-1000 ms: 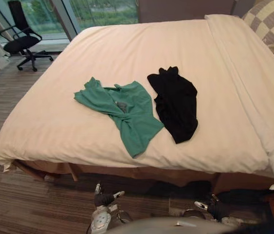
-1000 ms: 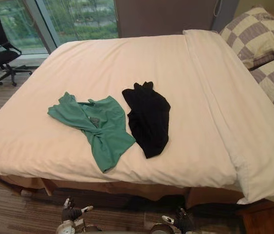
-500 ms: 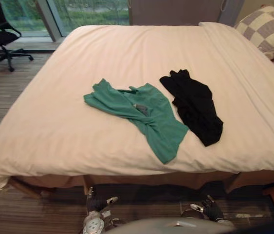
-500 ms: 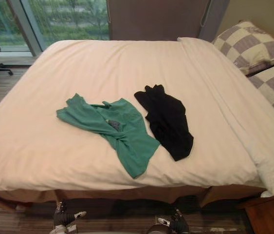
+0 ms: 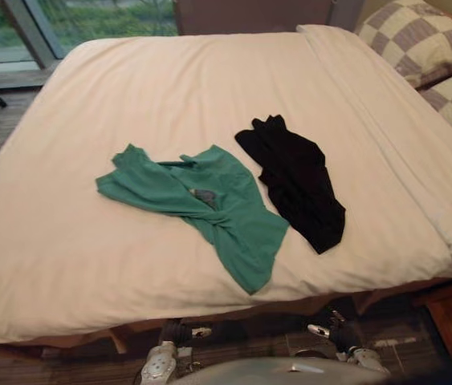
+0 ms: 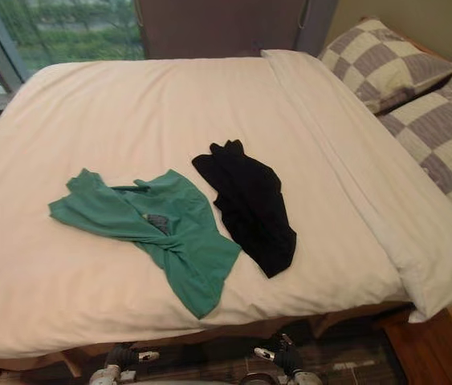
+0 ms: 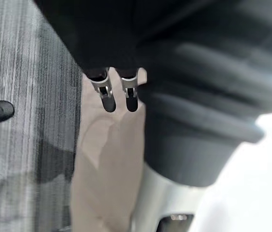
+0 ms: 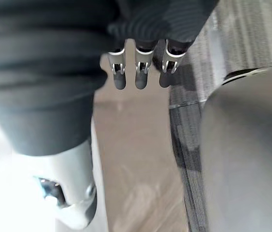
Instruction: Tidy the bed and pick cloth on bed and put in laundry
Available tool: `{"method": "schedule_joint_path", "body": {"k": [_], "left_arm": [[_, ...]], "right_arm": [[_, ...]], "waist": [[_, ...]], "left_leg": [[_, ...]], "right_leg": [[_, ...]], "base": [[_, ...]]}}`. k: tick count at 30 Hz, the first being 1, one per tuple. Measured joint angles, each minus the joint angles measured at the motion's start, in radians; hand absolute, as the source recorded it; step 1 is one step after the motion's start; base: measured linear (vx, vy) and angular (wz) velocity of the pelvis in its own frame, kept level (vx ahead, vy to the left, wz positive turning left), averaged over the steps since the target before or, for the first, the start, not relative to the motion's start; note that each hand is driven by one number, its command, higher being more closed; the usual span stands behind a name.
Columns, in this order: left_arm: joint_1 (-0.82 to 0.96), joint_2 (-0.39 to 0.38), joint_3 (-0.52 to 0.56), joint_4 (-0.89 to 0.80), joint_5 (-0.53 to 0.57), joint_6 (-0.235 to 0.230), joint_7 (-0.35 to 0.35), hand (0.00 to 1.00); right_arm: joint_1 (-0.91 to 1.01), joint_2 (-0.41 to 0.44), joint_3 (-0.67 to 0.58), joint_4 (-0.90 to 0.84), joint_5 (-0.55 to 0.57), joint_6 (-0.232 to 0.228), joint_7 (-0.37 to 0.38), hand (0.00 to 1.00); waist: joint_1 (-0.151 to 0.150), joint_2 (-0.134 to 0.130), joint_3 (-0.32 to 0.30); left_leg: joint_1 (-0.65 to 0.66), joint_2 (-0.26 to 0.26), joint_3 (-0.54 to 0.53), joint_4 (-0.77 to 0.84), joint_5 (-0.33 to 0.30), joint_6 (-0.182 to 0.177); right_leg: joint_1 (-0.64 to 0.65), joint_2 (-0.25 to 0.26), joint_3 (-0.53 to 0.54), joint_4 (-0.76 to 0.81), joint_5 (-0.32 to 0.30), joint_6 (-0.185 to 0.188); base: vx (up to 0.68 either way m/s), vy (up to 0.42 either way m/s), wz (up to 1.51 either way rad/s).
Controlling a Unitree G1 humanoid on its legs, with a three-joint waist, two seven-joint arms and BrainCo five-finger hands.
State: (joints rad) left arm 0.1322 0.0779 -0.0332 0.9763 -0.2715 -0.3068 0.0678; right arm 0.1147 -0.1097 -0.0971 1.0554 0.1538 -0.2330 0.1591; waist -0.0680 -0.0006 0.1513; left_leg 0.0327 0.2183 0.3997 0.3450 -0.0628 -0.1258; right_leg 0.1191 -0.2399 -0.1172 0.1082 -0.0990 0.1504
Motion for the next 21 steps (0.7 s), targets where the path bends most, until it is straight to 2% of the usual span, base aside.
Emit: {"method": "schedule_joint_path", "body": {"k": [1,2,3,5,7,10,11,12,13,14,16,18,21], "left_arm": [[-0.005,-0.004,0.0,0.0,-0.01,0.001,0.008,0.0],[-0.01,-0.031,0.0,0.0,-0.027,0.007,0.027,0.0],[-0.009,-0.045,0.002,0.006,-0.041,0.012,0.046,0.0],[-0.009,-0.053,0.033,0.016,-0.07,0.018,0.075,0.0],[0.004,-0.052,0.084,0.03,-0.114,0.023,0.112,0.0],[0.065,-0.056,0.158,0.041,-0.252,0.061,0.161,0.0],[0.073,-0.06,0.173,0.042,-0.277,0.064,0.168,0.0],[0.086,-0.068,0.207,0.046,-0.334,0.066,0.181,0.0],[0.096,-0.074,0.252,0.05,-0.437,0.067,0.203,0.0],[0.097,-0.075,0.261,0.05,-0.452,0.067,0.208,0.0],[0.098,-0.076,0.337,0.05,-0.559,0.064,0.24,0.0],[0.099,-0.074,0.491,0.049,-0.732,0.054,0.303,0.0],[0.099,-0.054,0.714,0.021,-0.937,0.034,0.394,0.0]], "right_arm": [[-0.002,-0.001,-0.001,0.001,0.0,0.006,-0.009,0.0],[-0.003,-0.033,-0.011,0.002,0.0,0.018,-0.025,0.0],[-0.006,-0.057,-0.028,0.007,0.001,0.031,-0.044,0.0],[-0.003,-0.059,-0.061,0.007,0.0,0.033,-0.05,0.0],[0.006,-0.043,-0.102,0.022,0.001,0.039,-0.055,0.0],[0.042,-0.002,-0.146,0.027,0.002,0.036,-0.055,0.0],[0.045,0.01,-0.155,0.027,0.007,0.036,-0.057,0.0],[0.05,0.02,-0.174,0.027,0.036,0.036,-0.062,0.0],[0.059,0.029,-0.202,0.026,0.1,0.037,-0.073,0.0],[0.061,0.032,-0.208,0.026,0.11,0.037,-0.075,0.0],[0.085,0.05,-0.255,0.021,0.161,0.036,-0.087,0.0],[0.104,0.066,-0.322,0.019,0.203,0.036,-0.089,0.0],[0.126,0.065,-0.432,-0.033,0.264,0.025,-0.085,0.0]], "waist": [[0.0,-0.013,0.01],[0.002,0.045,0.009],[-0.002,0.086,0.015],[-0.01,0.107,0.025],[-0.025,0.094,0.038],[-0.021,0.065,0.034],[-0.019,0.064,0.033],[-0.018,0.06,0.032],[-0.018,0.06,0.029],[-0.017,0.06,0.029],[0.005,0.055,0.025],[0.03,0.052,0.014],[0.036,0.05,0.007]], "left_leg": [[-0.016,-0.006,-0.011,0.009,-0.027,-0.007],[-0.008,-0.022,-0.043,-0.092,0.004,0.001],[0.017,-0.032,-0.024,-0.165,-0.009,0.004],[0.026,-0.044,-0.023,-0.229,-0.005,-0.001],[0.058,-0.05,-0.03,-0.283,0.03,-0.004],[0.115,-0.049,-0.033,-0.356,0.071,-0.011],[0.121,-0.049,-0.033,-0.368,0.078,-0.011],[0.125,-0.051,-0.033,-0.387,0.091,-0.01],[0.125,-0.054,-0.044,-0.416,0.109,-0.008],[0.124,-0.055,-0.047,-0.42,0.112,-0.008],[0.124,-0.056,-0.054,-0.442,0.128,-0.008],[0.124,-0.054,-0.054,-0.447,0.128,-0.008],[0.123,-0.056,-0.072,-0.448,0.128,-0.008]], "right_leg": [[-0.001,-0.011,0.001,-0.001,0.0,0.0],[-0.017,0.001,0.002,-0.002,0.007,0.012],[-0.035,0.001,-0.001,-0.012,-0.003,0.024],[-0.03,0.001,-0.015,-0.041,-0.004,0.026],[-0.002,0.004,-0.041,-0.05,0.002,0.026],[0.031,0.017,-0.063,-0.068,0.003,0.023],[0.031,0.019,-0.064,-0.07,0.004,0.022],[0.03,0.02,-0.068,-0.073,0.005,0.022],[0.029,0.021,-0.086,-0.075,0.008,0.022],[0.03,0.021,-0.089,-0.075,0.008,0.022],[0.029,0.024,-0.1,-0.077,0.009,0.021],[0.031,0.026,-0.104,-0.079,0.008,0.021],[0.056,0.024,-0.135,-0.092,0.009,0.021]], "base": [[-0.1,-0.016,-0.17],[-0.09,0.055,-0.2],[-0.07,0.061,-0.17],[-0.05,0.042,0.07],[-0.1,-0.016,0.23],[-0.11,-0.045,0.07],[-0.1,-0.048,0.08],[-0.09,-0.031,0.16],[-0.11,-0.037,0.19],[-0.09,-0.036,0.26],[-0.04,-0.021,0.14],[0.0,-0.01,0.04],[0.03,-0.01,0.2]]}}
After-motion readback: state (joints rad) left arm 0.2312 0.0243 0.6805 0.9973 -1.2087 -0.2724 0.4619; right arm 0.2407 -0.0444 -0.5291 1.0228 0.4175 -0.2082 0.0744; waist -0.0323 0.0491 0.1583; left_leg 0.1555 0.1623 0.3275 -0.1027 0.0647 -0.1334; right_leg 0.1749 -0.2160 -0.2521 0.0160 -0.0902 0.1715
